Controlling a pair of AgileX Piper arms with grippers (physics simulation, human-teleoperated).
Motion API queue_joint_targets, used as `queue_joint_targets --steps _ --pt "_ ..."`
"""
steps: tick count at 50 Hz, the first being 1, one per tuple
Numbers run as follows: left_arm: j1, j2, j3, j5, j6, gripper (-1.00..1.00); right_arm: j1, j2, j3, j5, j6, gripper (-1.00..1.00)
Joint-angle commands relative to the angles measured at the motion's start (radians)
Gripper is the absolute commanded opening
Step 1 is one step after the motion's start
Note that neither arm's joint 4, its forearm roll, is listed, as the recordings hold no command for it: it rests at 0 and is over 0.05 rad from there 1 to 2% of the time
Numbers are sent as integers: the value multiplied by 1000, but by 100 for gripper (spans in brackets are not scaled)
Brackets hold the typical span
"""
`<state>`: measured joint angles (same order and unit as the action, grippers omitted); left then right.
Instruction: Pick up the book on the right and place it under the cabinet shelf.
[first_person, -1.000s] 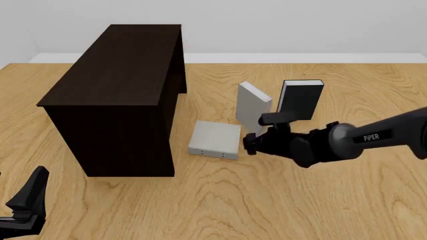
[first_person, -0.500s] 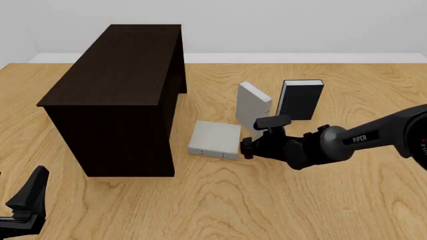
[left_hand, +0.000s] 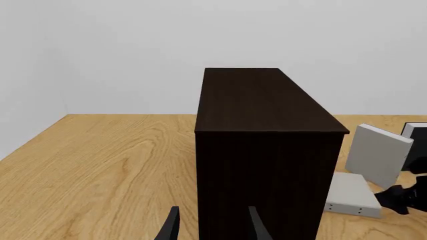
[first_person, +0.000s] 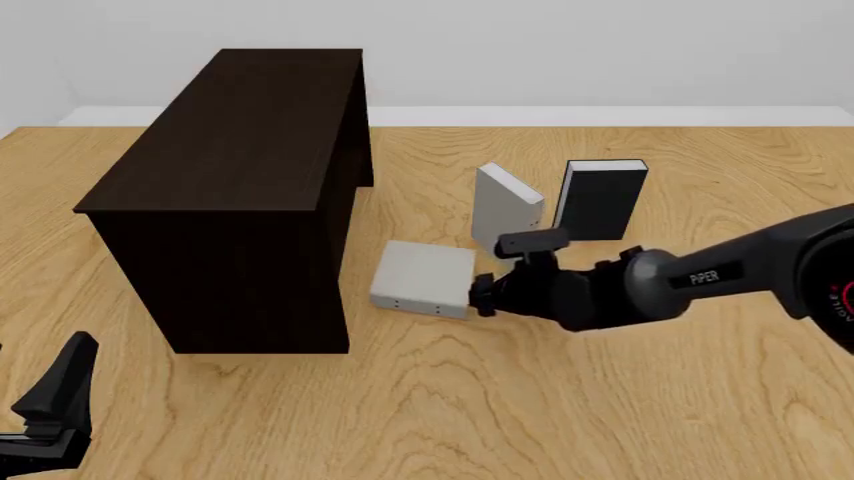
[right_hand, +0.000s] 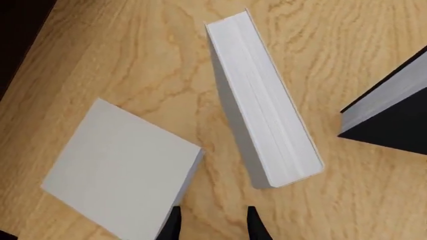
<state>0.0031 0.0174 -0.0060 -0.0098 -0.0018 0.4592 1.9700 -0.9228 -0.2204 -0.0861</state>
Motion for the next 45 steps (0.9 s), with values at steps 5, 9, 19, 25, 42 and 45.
queue_joint_targets --steps 5,9,19,25,42,45 --pt "0 0 0 0 0 100 94 43 -105 6 300 100" --pt "0 0 0 0 0 100 106 57 -127 14 301 100" --pt "0 0 0 0 0 100 139 82 -165 21 311 100" --pt "0 0 0 0 0 100 160 85 -183 29 316 100" --pt "0 0 0 0 0 100 195 75 -219 52 313 100" --pt "0 1 0 0 0 100 202 76 -229 59 311 100"
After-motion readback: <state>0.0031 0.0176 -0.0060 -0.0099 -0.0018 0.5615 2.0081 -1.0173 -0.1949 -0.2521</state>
